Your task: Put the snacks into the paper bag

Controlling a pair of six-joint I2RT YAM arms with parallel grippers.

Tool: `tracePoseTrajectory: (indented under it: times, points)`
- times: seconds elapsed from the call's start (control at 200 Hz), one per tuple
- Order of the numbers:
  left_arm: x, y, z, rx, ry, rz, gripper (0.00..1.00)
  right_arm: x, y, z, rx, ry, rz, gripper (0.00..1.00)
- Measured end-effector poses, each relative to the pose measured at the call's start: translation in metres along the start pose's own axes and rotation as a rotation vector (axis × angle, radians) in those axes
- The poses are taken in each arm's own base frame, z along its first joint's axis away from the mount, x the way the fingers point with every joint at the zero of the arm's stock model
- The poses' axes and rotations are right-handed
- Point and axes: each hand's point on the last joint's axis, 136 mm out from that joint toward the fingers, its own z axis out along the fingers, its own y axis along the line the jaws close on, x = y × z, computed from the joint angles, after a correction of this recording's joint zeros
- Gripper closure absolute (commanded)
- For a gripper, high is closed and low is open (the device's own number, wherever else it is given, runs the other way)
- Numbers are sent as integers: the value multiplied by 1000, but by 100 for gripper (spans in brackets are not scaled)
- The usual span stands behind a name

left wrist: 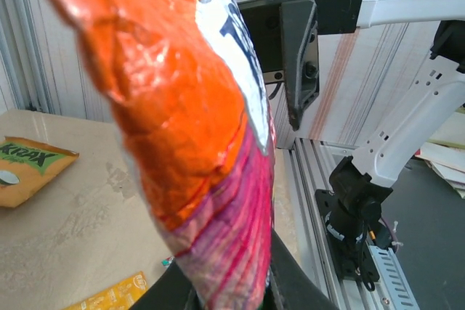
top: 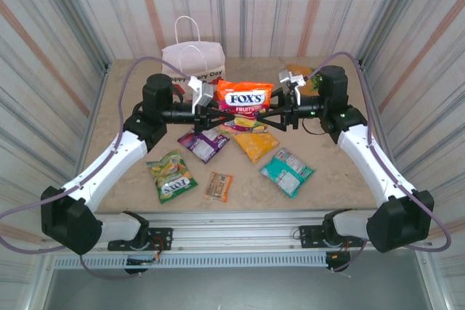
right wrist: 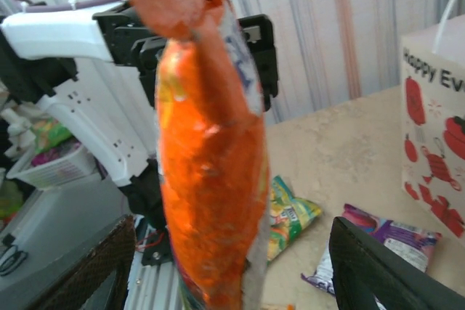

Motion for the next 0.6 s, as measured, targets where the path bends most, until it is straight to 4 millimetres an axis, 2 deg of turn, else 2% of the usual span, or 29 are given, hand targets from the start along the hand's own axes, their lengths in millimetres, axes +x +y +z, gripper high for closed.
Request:
tracePoseTrajectory:
  times: [0.215,0.326,0.411,0.511,0.601]
  points:
    - [-3,3,2,0,1,6,99,0,7,4,-34,4,-20,60]
    - [-1,4,2,-8,10,5,96,0,5,4,-24,3,-31,80]
    - [-2,7,1,-28,21,3,93,0,2,4,-4,3,-28,89]
    - [-1,10,0,-50,33,3,81,-1,-1,4,12,0,-43,95]
    - [-1,14,-2,-80,38,3,60,-3,-3,4,26,-2,-51,95]
